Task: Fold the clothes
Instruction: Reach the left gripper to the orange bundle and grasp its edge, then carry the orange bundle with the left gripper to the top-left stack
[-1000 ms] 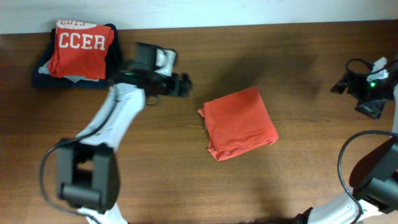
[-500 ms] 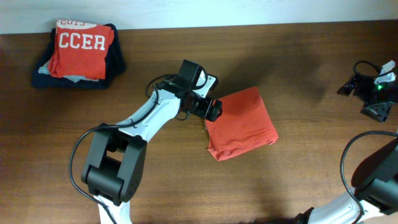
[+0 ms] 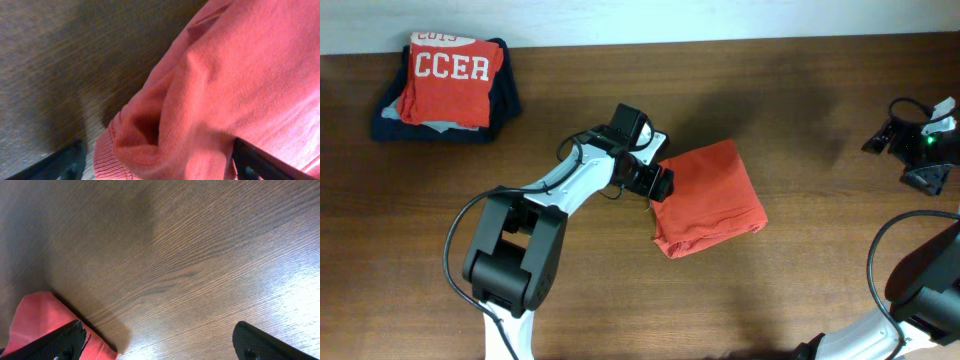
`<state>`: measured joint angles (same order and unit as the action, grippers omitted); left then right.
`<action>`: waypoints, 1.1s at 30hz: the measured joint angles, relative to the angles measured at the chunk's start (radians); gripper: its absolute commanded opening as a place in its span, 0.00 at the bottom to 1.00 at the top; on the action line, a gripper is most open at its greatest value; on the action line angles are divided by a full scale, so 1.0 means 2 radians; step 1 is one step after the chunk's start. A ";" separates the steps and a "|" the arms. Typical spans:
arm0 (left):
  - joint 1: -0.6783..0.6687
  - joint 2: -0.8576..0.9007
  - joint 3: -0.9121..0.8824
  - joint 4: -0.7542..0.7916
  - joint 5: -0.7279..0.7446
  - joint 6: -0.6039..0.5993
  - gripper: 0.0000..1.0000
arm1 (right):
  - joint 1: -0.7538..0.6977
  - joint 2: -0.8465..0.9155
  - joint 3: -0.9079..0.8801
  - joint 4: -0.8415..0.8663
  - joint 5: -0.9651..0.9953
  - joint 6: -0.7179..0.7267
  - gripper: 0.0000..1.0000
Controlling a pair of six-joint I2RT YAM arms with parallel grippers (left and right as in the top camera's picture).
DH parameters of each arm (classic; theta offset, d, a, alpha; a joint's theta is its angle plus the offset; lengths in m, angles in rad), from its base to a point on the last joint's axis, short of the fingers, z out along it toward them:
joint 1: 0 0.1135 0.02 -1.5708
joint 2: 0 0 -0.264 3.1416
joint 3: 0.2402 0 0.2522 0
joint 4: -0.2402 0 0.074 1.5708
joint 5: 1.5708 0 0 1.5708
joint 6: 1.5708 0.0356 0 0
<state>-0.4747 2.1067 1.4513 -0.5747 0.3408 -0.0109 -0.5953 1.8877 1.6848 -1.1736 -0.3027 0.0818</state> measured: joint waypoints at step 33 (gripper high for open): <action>-0.001 0.010 0.176 -0.128 -0.116 0.048 0.01 | 0.000 0.000 0.000 0.000 0.000 0.000 0.99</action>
<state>-0.4767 2.1273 1.8027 -0.8314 0.1093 0.0845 -0.5953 1.8877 1.6848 -1.1732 -0.3031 0.0818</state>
